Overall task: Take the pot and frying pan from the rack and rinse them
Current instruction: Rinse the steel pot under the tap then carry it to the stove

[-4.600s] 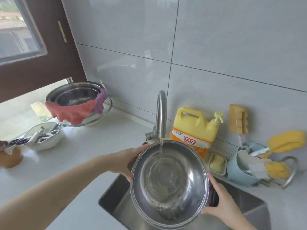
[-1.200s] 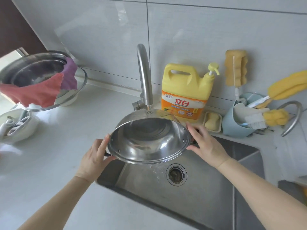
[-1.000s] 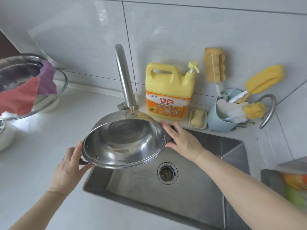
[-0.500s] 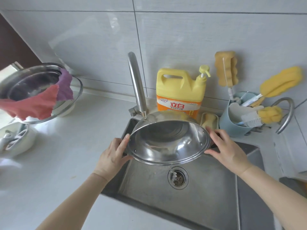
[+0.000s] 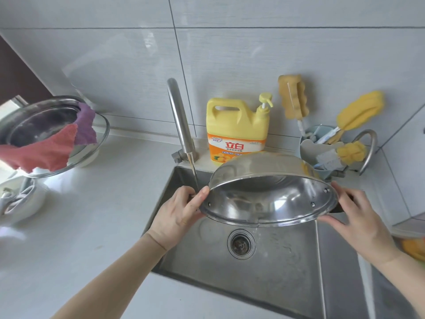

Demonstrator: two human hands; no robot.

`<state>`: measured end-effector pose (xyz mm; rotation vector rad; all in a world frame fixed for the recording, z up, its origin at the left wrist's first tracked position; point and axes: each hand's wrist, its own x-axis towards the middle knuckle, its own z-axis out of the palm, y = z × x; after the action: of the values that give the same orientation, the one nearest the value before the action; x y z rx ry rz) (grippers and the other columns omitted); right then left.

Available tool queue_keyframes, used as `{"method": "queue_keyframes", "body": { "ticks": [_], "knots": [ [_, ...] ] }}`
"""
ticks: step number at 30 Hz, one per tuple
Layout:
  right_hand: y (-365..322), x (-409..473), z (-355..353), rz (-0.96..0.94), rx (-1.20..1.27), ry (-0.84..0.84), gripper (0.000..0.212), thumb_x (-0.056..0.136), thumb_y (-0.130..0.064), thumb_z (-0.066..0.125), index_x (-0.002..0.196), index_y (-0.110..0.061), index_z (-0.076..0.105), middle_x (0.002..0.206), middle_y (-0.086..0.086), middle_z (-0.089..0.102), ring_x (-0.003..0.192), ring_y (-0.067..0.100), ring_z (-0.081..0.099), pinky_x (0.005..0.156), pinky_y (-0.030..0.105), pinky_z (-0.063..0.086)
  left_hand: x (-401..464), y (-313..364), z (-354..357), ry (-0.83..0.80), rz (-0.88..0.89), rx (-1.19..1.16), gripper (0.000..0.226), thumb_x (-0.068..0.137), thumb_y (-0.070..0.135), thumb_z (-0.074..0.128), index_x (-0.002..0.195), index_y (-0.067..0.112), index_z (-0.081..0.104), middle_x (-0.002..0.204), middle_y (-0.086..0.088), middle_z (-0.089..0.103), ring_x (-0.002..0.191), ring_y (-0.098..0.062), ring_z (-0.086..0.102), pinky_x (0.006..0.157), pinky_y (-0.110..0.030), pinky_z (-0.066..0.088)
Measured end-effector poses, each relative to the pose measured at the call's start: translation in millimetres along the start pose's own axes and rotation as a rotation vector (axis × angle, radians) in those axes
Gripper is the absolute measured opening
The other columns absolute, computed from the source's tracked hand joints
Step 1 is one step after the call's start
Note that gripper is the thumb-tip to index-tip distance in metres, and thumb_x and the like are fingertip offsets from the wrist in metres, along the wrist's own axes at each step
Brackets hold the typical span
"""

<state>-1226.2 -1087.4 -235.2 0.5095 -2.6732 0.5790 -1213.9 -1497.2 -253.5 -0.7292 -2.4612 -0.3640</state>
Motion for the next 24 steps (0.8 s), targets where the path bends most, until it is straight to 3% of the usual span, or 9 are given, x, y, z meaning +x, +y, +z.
{"method": "queue_keyframes", "body": {
  "ticks": [2, 4, 6, 7, 9, 13, 17, 19, 24],
  "knots": [
    [0.2, -0.5, -6.1, -0.007, -0.023, -0.005, 0.081, 0.090, -0.071, 0.029, 0.135, -0.006, 0.042, 0.106, 0.005, 0.043, 0.078, 0.011, 0.047, 0.064, 0.031, 0.053, 2.4, 3.0, -1.7, -0.007, 0.005, -0.007, 0.091, 0.088, 0.028, 0.062, 0.155, 0.028, 0.001, 0.094, -0.009, 0.046, 0.074, -0.025, 0.051, 0.045, -0.032, 0.043],
    [0.9, -0.4, -9.1, -0.021, -0.020, -0.009, 0.078, 0.089, -0.069, 0.035, 0.139, -0.009, 0.041, 0.106, 0.005, 0.043, 0.074, 0.015, 0.053, 0.061, 0.033, 0.056, 2.9, 5.4, -2.8, -0.009, 0.004, -0.006, 0.094, 0.087, 0.027, 0.066, 0.156, 0.028, 0.001, 0.093, -0.009, 0.047, 0.073, -0.026, 0.051, 0.043, -0.032, 0.043],
    [1.0, 0.5, -8.4, -0.032, 0.006, -0.023, 0.075, 0.085, -0.057, 0.058, 0.147, -0.025, 0.034, 0.107, 0.003, 0.042, 0.069, 0.024, 0.059, 0.059, 0.037, 0.058, 2.0, 6.3, -3.3, -0.031, -0.017, -0.010, 0.106, 0.080, 0.024, 0.076, 0.156, 0.027, 0.001, 0.094, -0.009, 0.045, 0.071, -0.027, 0.053, 0.042, -0.033, 0.044],
    [1.6, 2.5, -5.2, -0.033, 0.016, -0.038, 0.085, 0.079, -0.045, 0.072, 0.150, -0.033, 0.027, 0.107, 0.002, 0.042, 0.068, 0.024, 0.059, 0.059, 0.038, 0.058, 0.7, 6.4, -3.6, -0.051, -0.044, -0.015, 0.114, 0.074, 0.021, 0.082, 0.156, 0.027, 0.001, 0.094, -0.009, 0.044, 0.069, -0.028, 0.054, 0.041, -0.033, 0.044],
    [2.9, 7.2, 5.0, -0.027, 0.013, -0.073, 0.107, 0.064, -0.024, 0.087, 0.150, -0.034, 0.024, 0.107, 0.000, 0.041, 0.069, 0.016, 0.053, 0.061, 0.036, 0.055, -3.5, 4.3, -4.2, -0.088, -0.107, -0.022, 0.123, 0.068, 0.020, 0.087, 0.156, 0.028, 0.001, 0.095, -0.007, 0.043, 0.069, -0.028, 0.056, 0.039, -0.032, 0.044],
    [-5.7, 24.1, 28.1, -0.049, 0.031, -0.128, 0.108, 0.063, -0.019, 0.091, 0.149, -0.024, 0.026, 0.106, -0.003, 0.039, 0.069, 0.021, 0.060, 0.057, 0.036, 0.056, -17.0, -10.0, -8.1, -0.107, -0.177, -0.031, 0.112, 0.076, 0.030, 0.078, 0.156, 0.032, -0.001, 0.096, -0.004, 0.041, 0.071, -0.027, 0.053, 0.037, -0.033, 0.046],
    [-22.3, 40.1, 56.1, -0.112, 0.074, -0.188, 0.105, 0.064, -0.021, 0.091, 0.147, -0.025, 0.027, 0.105, -0.005, 0.036, 0.071, 0.021, 0.063, 0.059, 0.032, 0.053, -38.7, -27.5, -14.8, -0.233, -0.319, -0.059, 0.138, 0.055, 0.020, 0.095, 0.155, 0.029, 0.001, 0.096, -0.003, 0.039, 0.066, -0.026, 0.055, 0.038, -0.030, 0.045],
    [-30.0, 47.5, 70.5, -0.135, 0.104, -0.217, 0.103, 0.065, -0.022, 0.090, 0.147, -0.029, 0.026, 0.106, -0.006, 0.037, 0.076, 0.020, 0.063, 0.064, 0.032, 0.053, -50.4, -35.1, -19.1, -0.260, -0.366, -0.064, 0.133, 0.059, 0.024, 0.092, 0.155, 0.029, 0.000, 0.095, -0.002, 0.039, 0.063, -0.026, 0.057, 0.037, -0.030, 0.045],
    [-52.5, 68.3, 99.6, -0.182, 0.111, -0.250, 0.105, 0.067, -0.024, 0.089, 0.148, -0.031, 0.022, 0.104, 0.001, 0.044, 0.075, 0.023, 0.060, 0.059, 0.034, 0.052, -79.6, -61.7, -30.8, -0.242, -0.429, -0.029, 0.098, 0.081, 0.044, 0.066, 0.155, 0.032, 0.003, 0.095, -0.005, 0.045, 0.059, -0.025, 0.060, 0.038, -0.036, 0.049]
  ]
}}
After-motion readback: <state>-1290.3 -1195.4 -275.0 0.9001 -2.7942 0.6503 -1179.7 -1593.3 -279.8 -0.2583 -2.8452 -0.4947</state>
